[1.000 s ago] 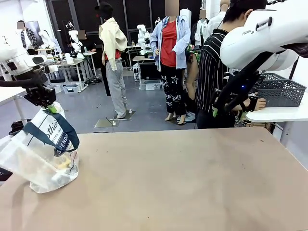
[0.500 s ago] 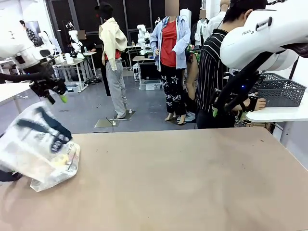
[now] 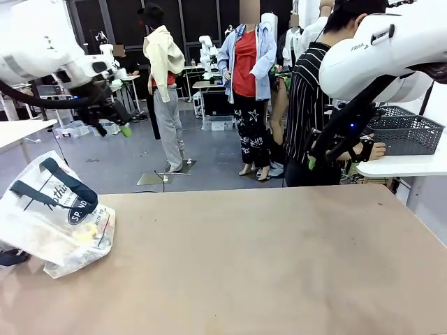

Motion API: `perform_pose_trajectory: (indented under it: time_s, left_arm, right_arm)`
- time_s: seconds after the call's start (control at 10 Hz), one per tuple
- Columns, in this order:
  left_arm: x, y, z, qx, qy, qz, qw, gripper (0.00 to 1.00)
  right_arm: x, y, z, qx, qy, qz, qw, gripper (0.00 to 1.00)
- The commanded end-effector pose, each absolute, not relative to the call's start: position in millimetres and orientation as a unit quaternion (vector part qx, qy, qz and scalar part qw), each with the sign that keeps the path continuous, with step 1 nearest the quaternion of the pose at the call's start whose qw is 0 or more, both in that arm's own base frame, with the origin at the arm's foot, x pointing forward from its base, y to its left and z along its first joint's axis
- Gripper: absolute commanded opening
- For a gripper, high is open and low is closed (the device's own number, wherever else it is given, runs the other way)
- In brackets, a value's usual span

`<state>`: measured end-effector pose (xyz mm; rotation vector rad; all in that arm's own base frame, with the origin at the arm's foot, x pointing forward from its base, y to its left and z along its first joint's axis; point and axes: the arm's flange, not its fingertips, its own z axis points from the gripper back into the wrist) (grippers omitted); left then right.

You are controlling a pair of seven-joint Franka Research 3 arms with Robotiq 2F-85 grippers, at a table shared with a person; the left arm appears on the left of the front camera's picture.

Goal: Transfer purchased items from the store into the shopping bag.
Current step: Move the Reusable shopping bag to the right side of the table.

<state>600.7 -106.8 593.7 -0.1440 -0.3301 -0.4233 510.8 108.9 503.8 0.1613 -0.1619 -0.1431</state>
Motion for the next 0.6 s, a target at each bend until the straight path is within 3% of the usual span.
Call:
perform_pose_trajectory:
  time_s: [0.0, 0.5]
  left_arm:
    - [625.7, -144.9, 580.6, -0.070, -0.154, -0.255, 0.952, 1.00]
    - [651.4, -232.2, 512.7, -0.097, -0.109, -0.356, 0.923, 1.00]
  right_arm:
    - [511.1, 108.3, 504.2, 0.078, -0.082, -0.069, 0.991, 1.00]
    - [511.1, 108.3, 504.2, 0.078, -0.082, -0.069, 0.991, 1.00]
